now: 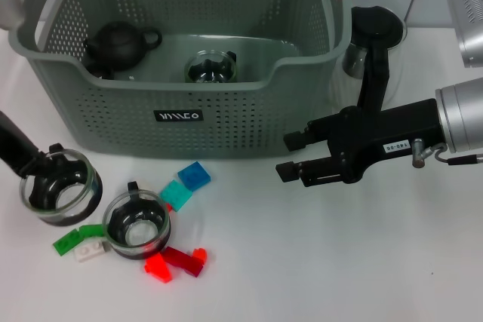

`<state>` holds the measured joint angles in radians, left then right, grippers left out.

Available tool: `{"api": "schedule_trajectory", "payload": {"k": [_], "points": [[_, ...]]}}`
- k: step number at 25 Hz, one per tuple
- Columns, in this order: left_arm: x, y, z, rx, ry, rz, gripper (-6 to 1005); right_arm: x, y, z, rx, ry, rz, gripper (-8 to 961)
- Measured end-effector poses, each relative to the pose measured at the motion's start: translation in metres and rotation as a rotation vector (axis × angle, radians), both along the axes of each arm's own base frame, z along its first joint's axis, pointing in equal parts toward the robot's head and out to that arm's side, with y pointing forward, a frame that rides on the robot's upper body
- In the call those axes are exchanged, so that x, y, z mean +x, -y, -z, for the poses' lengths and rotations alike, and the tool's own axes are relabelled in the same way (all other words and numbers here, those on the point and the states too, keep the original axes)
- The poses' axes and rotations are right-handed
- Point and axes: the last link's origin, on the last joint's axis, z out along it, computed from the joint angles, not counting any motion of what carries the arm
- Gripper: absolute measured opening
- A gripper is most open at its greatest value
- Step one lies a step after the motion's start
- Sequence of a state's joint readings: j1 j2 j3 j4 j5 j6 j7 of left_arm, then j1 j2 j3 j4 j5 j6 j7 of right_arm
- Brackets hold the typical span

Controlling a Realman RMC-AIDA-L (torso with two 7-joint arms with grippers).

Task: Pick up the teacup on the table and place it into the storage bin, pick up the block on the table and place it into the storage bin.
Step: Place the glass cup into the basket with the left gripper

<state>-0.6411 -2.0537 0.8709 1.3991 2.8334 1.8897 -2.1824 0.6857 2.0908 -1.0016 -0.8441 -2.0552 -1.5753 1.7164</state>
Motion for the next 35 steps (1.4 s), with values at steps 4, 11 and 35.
{"api": "schedule_trajectory", "payload": {"k": [4, 11, 35], "points": [[0.011, 0.017, -0.012, -0.048, 0.104, 0.019, 43, 0.0, 0.0, 0.0, -0.001, 0.0, 0.002, 609], [0.024, 0.018, -0.021, -0.07, 0.282, 0.106, 44, 0.0, 0.0, 0.0, -0.008, 0.002, 0.005, 610], [0.088, -0.086, -0.022, 0.349, 0.427, 0.411, 44, 0.001, 0.002, -0.001, -0.01, -0.002, 0.011, 609]]}}
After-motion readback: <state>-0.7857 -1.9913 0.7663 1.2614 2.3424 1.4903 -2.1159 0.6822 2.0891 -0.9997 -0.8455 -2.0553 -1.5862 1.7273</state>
